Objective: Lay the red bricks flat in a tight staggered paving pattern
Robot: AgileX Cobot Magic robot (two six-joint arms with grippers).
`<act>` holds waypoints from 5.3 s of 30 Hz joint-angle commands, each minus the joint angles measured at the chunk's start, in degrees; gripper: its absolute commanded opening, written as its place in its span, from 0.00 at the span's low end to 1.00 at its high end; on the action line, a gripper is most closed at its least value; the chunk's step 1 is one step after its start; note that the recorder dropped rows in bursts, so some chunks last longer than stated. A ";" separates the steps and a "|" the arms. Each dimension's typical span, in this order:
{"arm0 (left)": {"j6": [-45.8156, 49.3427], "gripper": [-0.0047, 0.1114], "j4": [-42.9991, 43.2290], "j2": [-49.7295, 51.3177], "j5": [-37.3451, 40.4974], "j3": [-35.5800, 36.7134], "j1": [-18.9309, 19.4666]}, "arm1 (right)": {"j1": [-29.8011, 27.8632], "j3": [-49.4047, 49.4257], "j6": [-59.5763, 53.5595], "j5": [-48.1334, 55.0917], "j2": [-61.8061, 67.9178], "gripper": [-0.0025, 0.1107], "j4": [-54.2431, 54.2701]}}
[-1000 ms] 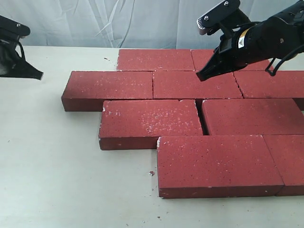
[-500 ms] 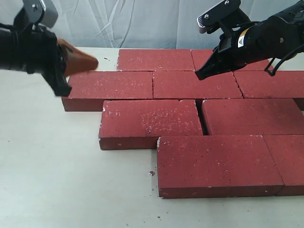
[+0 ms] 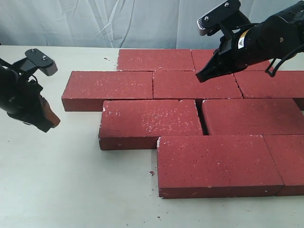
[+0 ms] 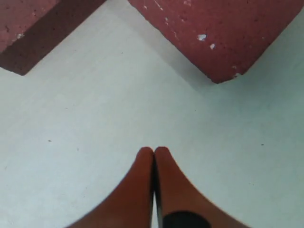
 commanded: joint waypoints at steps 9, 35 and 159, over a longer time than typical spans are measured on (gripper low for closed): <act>1.11 0.04 -5.08 9.69 -4.65 -3.69 -3.25 | -0.27 0.25 -0.81 3.42 0.06 0.01 -2.84; 1.10 0.04 -7.03 19.22 -10.49 -11.33 -14.13 | -0.27 0.25 -0.44 1.44 0.06 0.01 -4.02; -46.76 0.04 32.13 -58.42 -32.11 23.14 -6.37 | -13.81 34.20 5.89 -7.99 -70.30 0.01 6.60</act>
